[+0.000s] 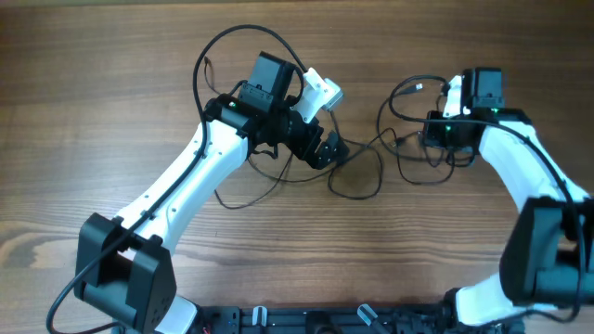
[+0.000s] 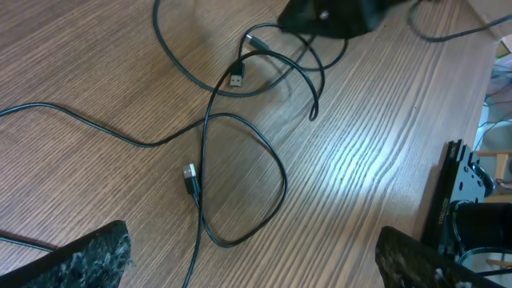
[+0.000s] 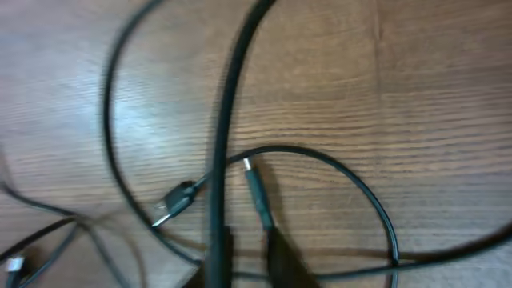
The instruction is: Untangle cables
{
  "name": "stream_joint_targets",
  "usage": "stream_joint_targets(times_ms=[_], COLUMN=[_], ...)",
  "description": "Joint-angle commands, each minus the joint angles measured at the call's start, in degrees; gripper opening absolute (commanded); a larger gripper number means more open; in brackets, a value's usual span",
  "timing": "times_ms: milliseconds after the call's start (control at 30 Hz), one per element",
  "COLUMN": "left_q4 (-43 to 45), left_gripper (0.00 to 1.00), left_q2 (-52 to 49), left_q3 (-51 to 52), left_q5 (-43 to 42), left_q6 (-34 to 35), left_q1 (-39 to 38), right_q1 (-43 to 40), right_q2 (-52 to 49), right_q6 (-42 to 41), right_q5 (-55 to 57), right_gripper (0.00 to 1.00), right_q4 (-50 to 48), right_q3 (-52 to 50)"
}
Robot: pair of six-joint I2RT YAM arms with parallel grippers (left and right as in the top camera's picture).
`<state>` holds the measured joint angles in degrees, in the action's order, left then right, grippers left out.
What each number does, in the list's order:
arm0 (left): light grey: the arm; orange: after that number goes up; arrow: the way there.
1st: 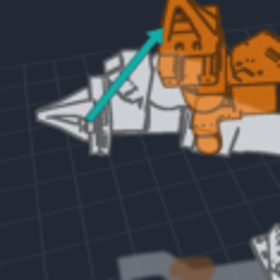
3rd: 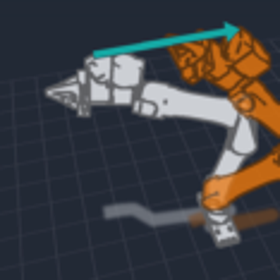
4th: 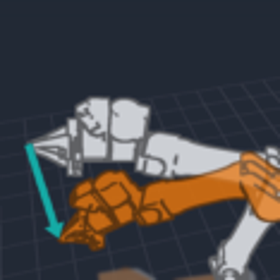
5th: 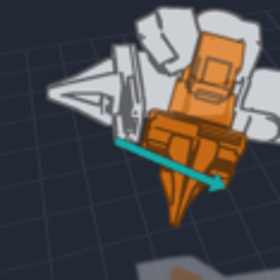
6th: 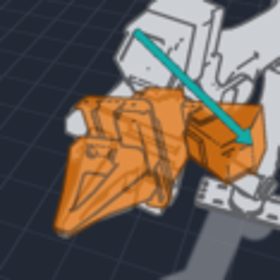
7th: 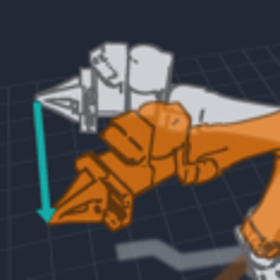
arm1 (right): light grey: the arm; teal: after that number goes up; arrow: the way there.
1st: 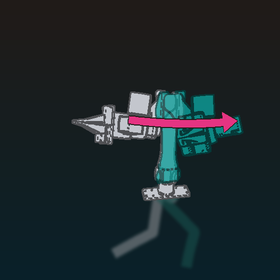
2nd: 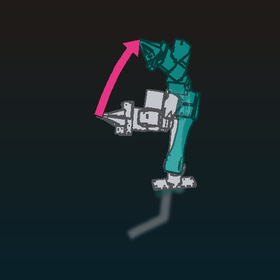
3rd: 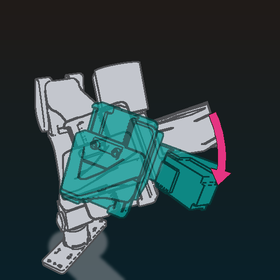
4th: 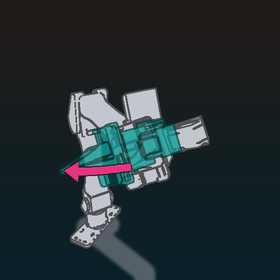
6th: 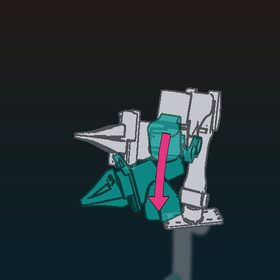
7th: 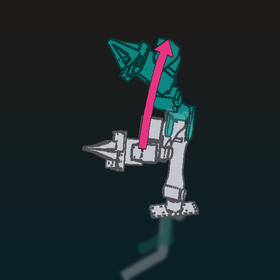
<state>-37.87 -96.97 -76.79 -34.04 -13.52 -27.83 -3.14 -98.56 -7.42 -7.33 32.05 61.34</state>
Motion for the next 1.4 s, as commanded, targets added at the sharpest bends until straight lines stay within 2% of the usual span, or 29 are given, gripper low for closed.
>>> stream_joint_targets(times_ms=[0, 67, 133, 200, 433, 733, 1267, 1367], left_q4=[-0.09, -0.09, -0.13, -0.13, -0.11, -0.11, -0.09, -0.09], left_gripper=[1.0, 1.0, 1.0, 1.0, 1.0, 1.0, 1.0, 1.0], left_q2=[-0.76, -0.76, -0.76, -0.76, -0.76, -0.76, -0.76, -0.76], left_q3=[0.07, 0.07, 0.07, 0.07, 0.07, 0.07, 0.07, 0.07], left_q5=[-1.14, -1.31, -1.31, -1.31, -1.31, -1.33, -2.19, -2.19], left_q6=[-2.1, -2.73, -2.8, -2.8, -2.8, -2.82, -4.31, -4.31], left_q1=[-0.46, -0.46, -0.46, -0.46, -0.46, -0.46, -0.46, -0.46], right_q1=[0.09, 0.09, 0.09, 0.09, 0.09, 0.31, 4.76, 5.55], right_q2=[-4.48, -5.53, -6.03, -6.36, -7.37, -7.37, -7.37, -7.39], right_q6=[1.36, 1.42, 1.4, 1.42, 4.04, 2.86, 3.67, 4.17], right_q5=[1.77, 1.79, 1.77, 1.77, 1.81, 2.51, 3.76, 7.87], right_gripper=[0.38, 0.41, 0.51, 0.52, 0.53, 0.53, 0.52, 0.52], right_q4=[-0.76, -1.36, -1.36, -1.18, 2.58, 7.52, 7.15, 8.61], right_q3=[1.03, 1.03, 1.03, 1.01, 0.9, 0.9, -2.58, -2.58])
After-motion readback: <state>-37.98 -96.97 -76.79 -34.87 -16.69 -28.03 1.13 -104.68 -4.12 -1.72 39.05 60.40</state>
